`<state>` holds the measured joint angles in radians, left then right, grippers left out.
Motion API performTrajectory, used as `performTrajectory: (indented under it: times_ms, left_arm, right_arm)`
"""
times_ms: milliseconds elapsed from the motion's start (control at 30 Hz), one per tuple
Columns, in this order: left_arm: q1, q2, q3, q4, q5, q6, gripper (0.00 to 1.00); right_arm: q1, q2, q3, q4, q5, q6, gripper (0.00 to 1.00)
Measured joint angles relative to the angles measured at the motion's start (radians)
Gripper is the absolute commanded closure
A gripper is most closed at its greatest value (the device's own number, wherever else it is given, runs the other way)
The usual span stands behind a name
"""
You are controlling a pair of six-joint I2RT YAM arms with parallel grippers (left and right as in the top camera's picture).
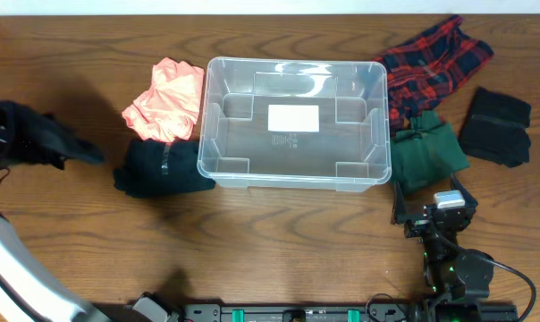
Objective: Pack container
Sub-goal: 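Lift the black garment with the left gripper and drop it into the bin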
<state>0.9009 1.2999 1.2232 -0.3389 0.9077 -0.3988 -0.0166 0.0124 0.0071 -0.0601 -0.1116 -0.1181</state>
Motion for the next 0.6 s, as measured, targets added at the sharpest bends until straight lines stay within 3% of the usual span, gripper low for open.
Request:
performTrajectory:
  times_ms: [167,367,600]
  left_arm:
    - [-0.041,-0.127,-0.001,0.198,0.135,-0.179,0.94]
    - [-0.266,-0.156,-0.003,0.54,0.266,-0.443,0.94]
    - [-0.587,-0.139,-0.003,0.601,0.327,-0.586,0.94]
  right_arm:
    - [0.0,0.0,0.0,0.0,0.0,0.0,0.01]
    - [0.0,0.0,0.0,0.0,0.0,0.0,0.01]
    - [0.0,0.0,0.0,0.0,0.0,0.0,0.01]
